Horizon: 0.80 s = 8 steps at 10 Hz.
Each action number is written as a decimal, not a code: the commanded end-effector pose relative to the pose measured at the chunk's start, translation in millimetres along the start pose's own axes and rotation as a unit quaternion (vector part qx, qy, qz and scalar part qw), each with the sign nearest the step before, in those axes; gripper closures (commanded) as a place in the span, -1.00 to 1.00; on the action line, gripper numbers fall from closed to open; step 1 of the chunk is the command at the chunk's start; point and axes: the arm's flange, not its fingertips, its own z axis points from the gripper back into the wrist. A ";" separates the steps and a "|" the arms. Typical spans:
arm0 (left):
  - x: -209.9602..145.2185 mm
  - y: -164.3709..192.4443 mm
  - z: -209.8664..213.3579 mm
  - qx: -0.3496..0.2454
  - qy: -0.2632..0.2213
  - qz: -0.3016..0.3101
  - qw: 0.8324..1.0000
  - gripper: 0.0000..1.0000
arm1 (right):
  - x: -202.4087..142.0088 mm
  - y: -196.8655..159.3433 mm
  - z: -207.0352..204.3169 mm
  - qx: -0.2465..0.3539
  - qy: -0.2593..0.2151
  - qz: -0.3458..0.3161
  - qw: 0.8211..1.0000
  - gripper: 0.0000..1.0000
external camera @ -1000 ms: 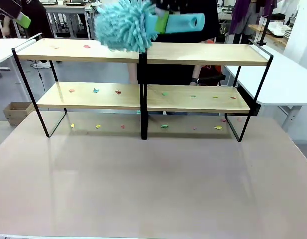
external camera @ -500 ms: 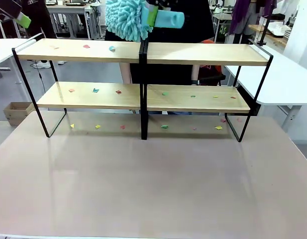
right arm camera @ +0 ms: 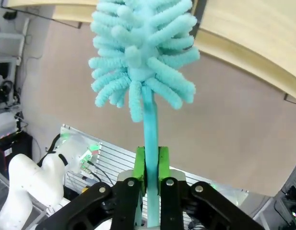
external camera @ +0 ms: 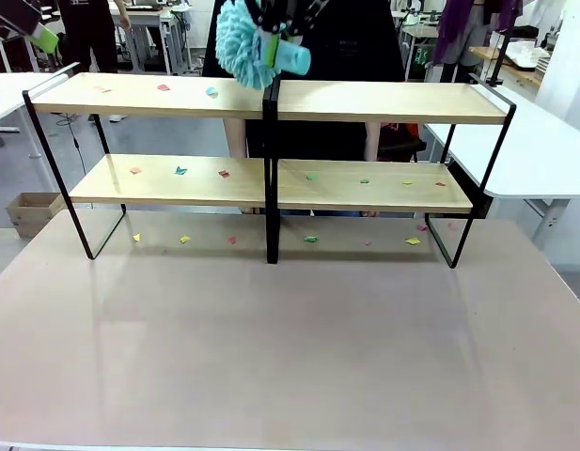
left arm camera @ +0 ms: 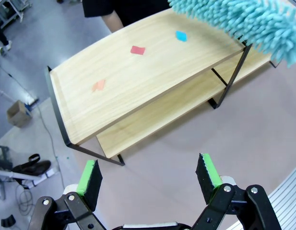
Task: Clean the shelves.
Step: Clean a randomly selected level of the Shelf with the Duster.
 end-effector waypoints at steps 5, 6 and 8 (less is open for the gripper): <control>-0.1 0.7 0.3 -0.001 0.000 0.000 1.000 -1.00 | 52.0 81.1 -25.0 0.032 0.052 0.038 0.997 0.75; -0.1 0.7 0.3 -0.001 0.000 0.000 1.000 -1.00 | 63.9 96.8 -24.0 0.052 0.053 0.059 0.996 0.75; -0.1 0.7 0.3 -0.001 0.000 0.000 1.000 -1.00 | 84.4 126.4 -25.3 0.083 0.075 0.105 0.988 0.75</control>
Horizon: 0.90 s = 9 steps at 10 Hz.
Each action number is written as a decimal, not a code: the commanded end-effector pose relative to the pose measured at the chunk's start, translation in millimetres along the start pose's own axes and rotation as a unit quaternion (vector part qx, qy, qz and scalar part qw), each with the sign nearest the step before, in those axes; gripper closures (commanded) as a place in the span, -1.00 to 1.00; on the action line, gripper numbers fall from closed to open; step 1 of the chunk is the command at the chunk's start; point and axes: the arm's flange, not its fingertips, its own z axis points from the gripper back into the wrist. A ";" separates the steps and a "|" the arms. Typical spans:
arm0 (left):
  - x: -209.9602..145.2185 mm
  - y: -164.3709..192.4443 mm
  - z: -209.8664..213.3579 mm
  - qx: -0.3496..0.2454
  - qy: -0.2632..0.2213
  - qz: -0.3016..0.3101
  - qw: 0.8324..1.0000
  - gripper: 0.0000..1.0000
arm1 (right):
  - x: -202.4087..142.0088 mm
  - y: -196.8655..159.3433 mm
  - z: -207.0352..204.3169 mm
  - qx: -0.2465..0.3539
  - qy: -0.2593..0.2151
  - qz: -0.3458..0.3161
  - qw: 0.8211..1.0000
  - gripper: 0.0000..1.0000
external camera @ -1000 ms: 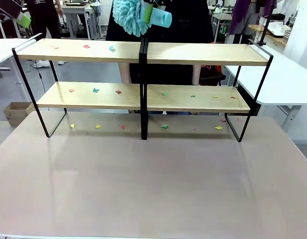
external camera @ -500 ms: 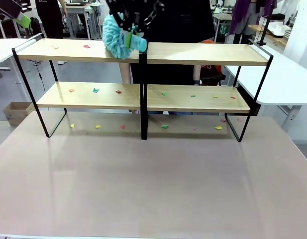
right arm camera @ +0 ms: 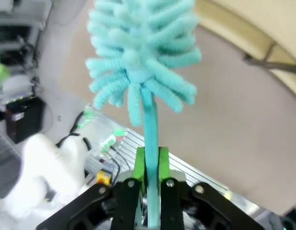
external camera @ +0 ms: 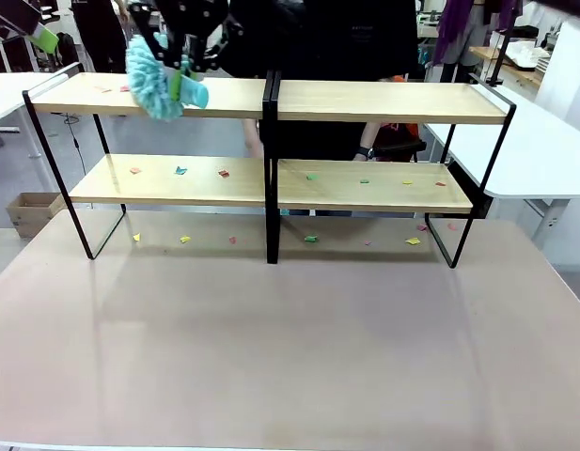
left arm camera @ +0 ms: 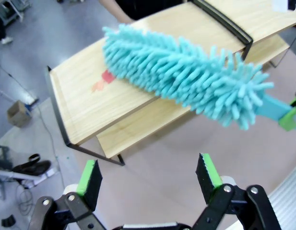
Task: Clean the shelves.
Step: Clean a randomly selected level of the Shelf with the Duster.
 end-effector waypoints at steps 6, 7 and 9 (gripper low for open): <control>-0.1 0.8 0.3 -0.001 0.000 0.000 1.000 -1.00 | 87.6 23.5 40.2 0.221 0.024 0.188 0.957 0.75; -0.1 0.8 0.3 -0.001 0.000 0.000 1.000 -1.00 | 78.8 9.8 42.7 0.197 0.012 0.162 0.967 0.75; -0.1 0.8 0.3 -0.001 0.000 0.000 1.000 -1.00 | 65.4 -12.7 42.3 0.184 0.012 0.133 0.974 0.75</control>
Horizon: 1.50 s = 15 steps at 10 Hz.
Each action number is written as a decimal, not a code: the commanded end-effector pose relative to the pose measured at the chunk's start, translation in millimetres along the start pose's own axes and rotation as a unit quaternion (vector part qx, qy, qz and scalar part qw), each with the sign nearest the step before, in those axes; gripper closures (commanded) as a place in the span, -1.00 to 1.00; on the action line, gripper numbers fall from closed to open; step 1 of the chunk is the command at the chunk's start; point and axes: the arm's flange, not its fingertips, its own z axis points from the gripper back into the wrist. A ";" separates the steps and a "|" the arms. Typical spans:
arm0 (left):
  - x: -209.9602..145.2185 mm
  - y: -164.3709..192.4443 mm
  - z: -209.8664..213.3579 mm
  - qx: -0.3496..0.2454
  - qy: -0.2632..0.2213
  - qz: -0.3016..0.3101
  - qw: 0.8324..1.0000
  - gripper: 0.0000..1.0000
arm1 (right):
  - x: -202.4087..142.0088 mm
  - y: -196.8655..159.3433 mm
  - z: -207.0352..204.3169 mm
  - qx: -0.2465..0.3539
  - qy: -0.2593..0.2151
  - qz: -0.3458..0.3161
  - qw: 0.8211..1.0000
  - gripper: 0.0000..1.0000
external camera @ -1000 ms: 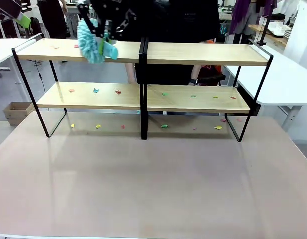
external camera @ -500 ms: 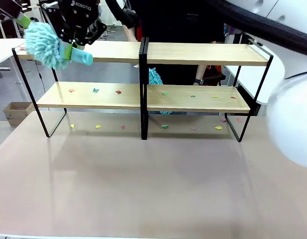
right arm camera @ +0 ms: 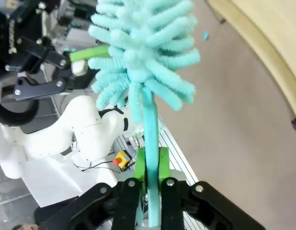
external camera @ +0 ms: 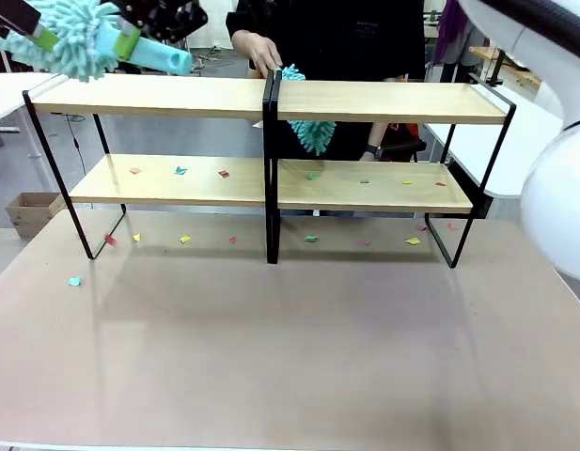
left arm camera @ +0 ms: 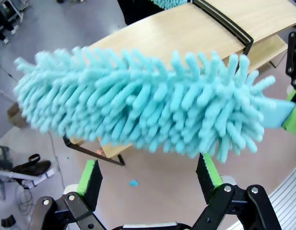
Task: Clean the shelves.
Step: Clean a randomly selected level of the Shelf with the Duster.
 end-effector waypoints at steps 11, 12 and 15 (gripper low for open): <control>-0.2 0.8 0.0 -0.001 0.000 0.000 1.000 -1.00 | -336.3 -85.9 148.2 0.072 0.100 -0.124 0.985 0.75; -0.2 0.8 0.0 -0.001 0.000 0.000 1.000 -1.00 | -372.1 -86.2 141.8 0.110 0.154 -0.128 0.974 0.75; -0.2 0.8 0.0 -0.001 0.000 0.000 1.000 -1.00 | -458.8 -69.3 91.8 0.118 0.265 -0.218 0.932 0.75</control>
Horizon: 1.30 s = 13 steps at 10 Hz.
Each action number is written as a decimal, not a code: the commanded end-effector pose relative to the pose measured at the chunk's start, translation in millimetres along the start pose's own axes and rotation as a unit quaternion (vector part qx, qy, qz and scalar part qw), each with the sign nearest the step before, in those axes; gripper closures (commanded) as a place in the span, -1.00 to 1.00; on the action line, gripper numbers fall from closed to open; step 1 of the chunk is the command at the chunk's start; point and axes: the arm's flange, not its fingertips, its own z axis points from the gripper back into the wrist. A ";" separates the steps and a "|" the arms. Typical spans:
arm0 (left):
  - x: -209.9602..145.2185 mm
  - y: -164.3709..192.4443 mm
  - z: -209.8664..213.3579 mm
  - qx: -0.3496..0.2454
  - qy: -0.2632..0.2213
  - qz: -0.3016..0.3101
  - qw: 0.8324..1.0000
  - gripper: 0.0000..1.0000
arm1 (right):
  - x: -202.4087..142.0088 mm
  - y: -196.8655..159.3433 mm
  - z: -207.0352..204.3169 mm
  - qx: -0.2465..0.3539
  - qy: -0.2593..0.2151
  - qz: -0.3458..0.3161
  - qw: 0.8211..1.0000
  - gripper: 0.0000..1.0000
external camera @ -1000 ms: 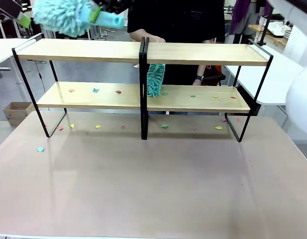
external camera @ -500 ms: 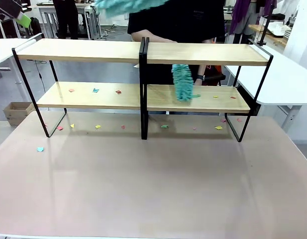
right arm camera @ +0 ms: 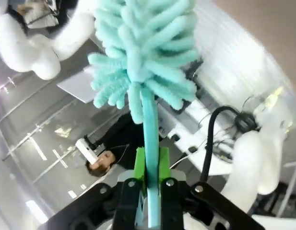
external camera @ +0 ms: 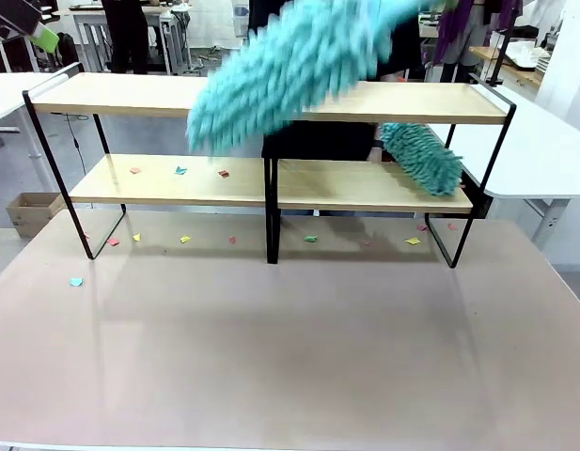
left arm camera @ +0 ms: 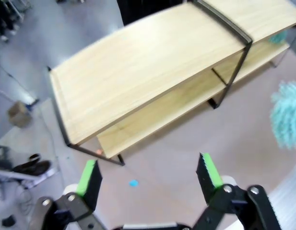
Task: Clean the shelves.
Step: Clean a randomly selected level of the Shelf with the Duster.
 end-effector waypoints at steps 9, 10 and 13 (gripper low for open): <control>-0.2 0.9 0.5 0.000 -0.001 0.000 1.000 -1.00 | -171.2 -122.8 -126.1 0.051 -0.066 0.000 0.997 0.75; -0.2 0.9 0.5 0.000 -0.001 0.000 1.000 -1.00 | -171.2 -122.8 -126.1 0.051 -0.066 0.000 0.997 0.75; -0.2 0.9 0.5 0.000 -0.001 0.000 1.000 -1.00 | -171.2 -122.8 -126.1 0.051 -0.066 0.000 0.997 0.75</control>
